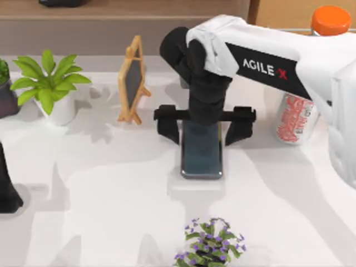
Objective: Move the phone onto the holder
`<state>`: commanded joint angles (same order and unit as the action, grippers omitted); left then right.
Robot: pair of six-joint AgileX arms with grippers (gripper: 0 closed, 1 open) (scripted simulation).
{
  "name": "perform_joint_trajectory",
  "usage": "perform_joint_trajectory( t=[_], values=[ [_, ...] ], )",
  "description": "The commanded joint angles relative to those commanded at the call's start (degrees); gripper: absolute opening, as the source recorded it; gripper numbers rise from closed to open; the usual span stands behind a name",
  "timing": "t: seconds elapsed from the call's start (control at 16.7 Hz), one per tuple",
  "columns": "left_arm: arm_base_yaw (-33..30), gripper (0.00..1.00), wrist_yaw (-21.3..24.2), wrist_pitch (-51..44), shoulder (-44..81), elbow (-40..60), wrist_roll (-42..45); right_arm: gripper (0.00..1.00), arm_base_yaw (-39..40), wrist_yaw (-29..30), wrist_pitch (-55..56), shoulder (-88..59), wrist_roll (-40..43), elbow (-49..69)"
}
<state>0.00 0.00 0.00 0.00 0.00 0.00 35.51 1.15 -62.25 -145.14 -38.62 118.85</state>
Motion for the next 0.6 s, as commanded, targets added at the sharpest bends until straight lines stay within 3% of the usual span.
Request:
perform_joint_trajectory(
  t=[0.6],
  values=[
    [0.0,1.0,0.0,0.0,0.0,0.0,0.0,0.02,0.0,0.0,0.0,0.0,0.0,0.0]
  ],
)
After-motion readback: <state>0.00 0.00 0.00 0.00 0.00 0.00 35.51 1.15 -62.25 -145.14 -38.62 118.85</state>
